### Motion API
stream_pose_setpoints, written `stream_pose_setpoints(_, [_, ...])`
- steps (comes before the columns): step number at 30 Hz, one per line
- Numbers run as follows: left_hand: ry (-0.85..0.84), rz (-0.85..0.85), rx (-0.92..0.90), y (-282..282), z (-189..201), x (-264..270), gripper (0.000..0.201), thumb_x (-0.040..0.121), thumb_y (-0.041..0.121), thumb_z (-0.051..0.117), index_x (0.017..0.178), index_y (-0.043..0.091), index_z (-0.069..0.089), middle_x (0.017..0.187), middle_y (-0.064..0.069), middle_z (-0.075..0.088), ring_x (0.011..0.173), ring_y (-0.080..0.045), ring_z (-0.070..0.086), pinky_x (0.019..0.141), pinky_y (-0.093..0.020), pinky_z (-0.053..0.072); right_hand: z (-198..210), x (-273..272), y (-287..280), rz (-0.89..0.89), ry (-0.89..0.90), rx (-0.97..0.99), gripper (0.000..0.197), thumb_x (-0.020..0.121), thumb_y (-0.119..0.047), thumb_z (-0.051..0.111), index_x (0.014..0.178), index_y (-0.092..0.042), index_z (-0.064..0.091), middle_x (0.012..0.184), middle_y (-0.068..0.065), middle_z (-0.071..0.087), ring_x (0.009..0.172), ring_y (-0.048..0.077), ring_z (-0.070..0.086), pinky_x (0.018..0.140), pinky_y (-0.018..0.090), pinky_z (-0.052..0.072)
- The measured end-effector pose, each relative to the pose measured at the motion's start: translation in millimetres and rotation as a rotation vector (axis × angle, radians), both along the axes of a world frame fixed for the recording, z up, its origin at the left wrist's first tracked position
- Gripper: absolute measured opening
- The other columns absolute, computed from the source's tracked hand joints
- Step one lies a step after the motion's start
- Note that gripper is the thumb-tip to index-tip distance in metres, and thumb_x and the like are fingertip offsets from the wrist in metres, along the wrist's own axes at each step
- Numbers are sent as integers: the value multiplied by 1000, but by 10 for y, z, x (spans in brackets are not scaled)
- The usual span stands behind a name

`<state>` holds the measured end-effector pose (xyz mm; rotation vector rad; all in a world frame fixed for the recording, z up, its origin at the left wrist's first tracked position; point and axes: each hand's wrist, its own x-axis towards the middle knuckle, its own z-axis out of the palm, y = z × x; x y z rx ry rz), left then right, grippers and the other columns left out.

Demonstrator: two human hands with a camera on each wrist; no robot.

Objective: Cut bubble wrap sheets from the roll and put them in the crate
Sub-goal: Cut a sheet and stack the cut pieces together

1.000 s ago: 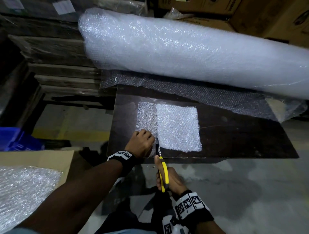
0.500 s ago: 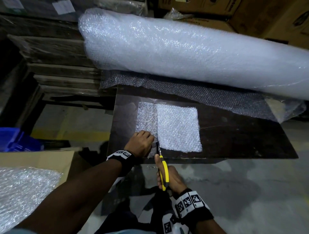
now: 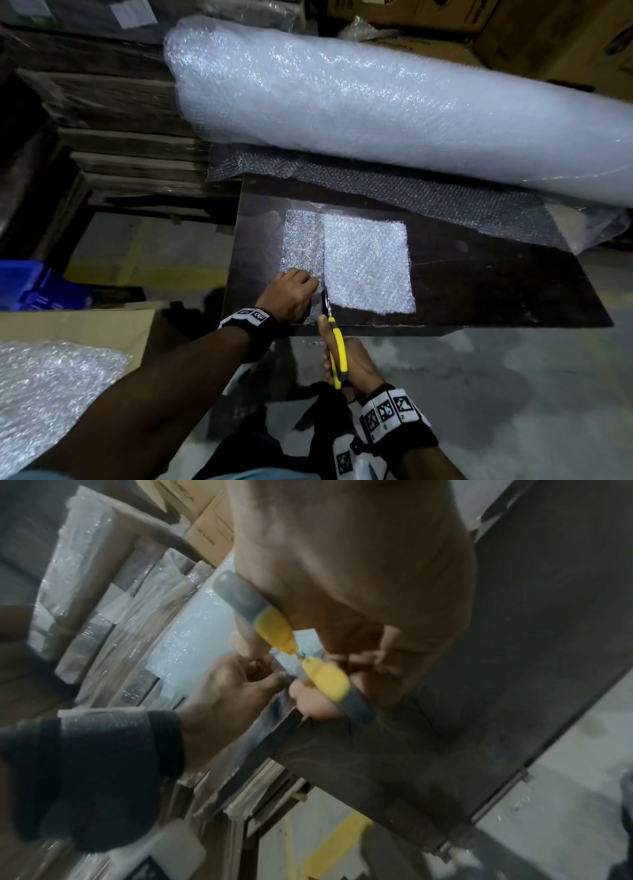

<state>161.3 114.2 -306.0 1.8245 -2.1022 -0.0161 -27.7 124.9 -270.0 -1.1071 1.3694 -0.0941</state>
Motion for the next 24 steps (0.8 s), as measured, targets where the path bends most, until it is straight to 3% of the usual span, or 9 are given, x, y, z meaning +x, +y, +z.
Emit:
stream_pose_setpoints(7, [-50,-5,30,7,12,-10,23,79,27,50,93,15,63,89,-7,63,79,-30,60,62,-36,46,-4,85,-78,13,-33,54,84,56,-96,57,66,-12,57,58,9,54,49,24,53,52,30,45])
stream_pose_setpoints(12, [-88,0,36,18,59,-31,24,78,30,49,93,16,63,89,-5,63,80,-30,60,62,-37,45,-52,135,-64,-23,-11,51,83,48,-97,60,56,-14,53,53,9,49,43,23,49,48,27,43])
stream_pose_setpoints(15, [-107,-10,38,23,69,-27,27,77,31,48,94,17,64,90,-5,63,81,-29,60,63,-37,46,-31,137,-66,-9,-2,38,82,53,-97,58,54,-15,54,53,9,51,44,24,51,49,28,44])
stream_pose_setpoints(20, [-109,-26,49,37,58,-21,28,77,32,47,96,17,61,92,-6,62,83,-29,59,65,-38,47,37,55,-105,10,16,-40,71,73,-81,61,65,-10,58,54,7,56,44,20,54,44,22,43])
stream_pose_setpoints(24, [-110,-22,48,33,59,-15,22,76,30,55,95,18,58,92,-6,62,82,-29,58,65,-38,46,-3,101,-108,43,3,-19,81,63,-94,53,58,-14,58,58,11,57,51,25,57,54,31,48])
